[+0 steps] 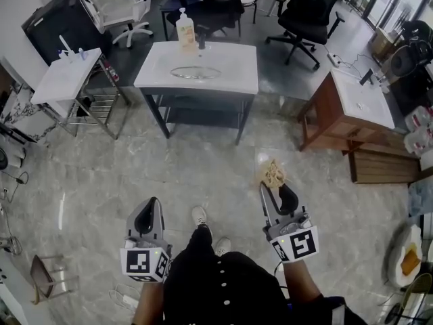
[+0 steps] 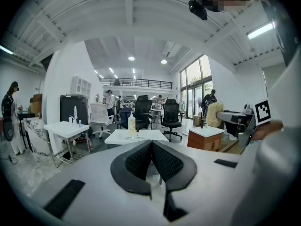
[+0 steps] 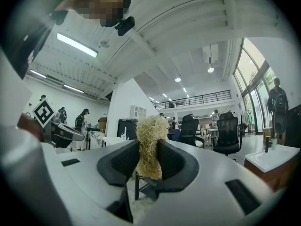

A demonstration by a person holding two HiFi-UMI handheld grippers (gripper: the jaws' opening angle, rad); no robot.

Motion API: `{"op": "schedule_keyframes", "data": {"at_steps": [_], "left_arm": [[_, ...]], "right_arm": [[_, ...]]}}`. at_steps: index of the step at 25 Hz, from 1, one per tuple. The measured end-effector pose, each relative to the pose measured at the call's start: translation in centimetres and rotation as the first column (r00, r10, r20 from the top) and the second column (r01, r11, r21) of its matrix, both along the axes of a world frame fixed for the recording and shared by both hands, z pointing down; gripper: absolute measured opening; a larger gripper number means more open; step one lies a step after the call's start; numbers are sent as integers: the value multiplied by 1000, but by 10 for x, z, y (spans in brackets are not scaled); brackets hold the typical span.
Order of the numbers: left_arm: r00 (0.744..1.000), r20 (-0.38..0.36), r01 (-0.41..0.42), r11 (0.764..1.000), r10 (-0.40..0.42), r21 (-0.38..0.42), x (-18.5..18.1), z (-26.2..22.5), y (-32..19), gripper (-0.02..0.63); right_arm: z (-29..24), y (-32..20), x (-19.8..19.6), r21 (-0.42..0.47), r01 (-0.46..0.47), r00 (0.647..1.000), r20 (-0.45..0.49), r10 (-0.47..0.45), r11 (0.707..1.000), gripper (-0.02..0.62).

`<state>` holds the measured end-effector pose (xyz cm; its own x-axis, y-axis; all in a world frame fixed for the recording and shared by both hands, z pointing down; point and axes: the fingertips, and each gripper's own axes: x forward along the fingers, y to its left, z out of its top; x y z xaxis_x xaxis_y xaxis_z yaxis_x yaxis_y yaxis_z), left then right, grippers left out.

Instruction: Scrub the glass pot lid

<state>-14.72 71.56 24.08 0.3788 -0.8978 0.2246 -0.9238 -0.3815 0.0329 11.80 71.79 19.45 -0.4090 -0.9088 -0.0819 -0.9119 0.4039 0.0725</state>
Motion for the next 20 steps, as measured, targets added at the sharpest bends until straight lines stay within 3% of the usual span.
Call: {"op": "schedule_keyframes", "data": {"at_steps": [20], "left_arm": [[998,-30,-53,998,54,19,-24,-8,-177,25]], "right_arm": [[-13,-166,-30,20,-30,999,-41,31,999,129]]}}
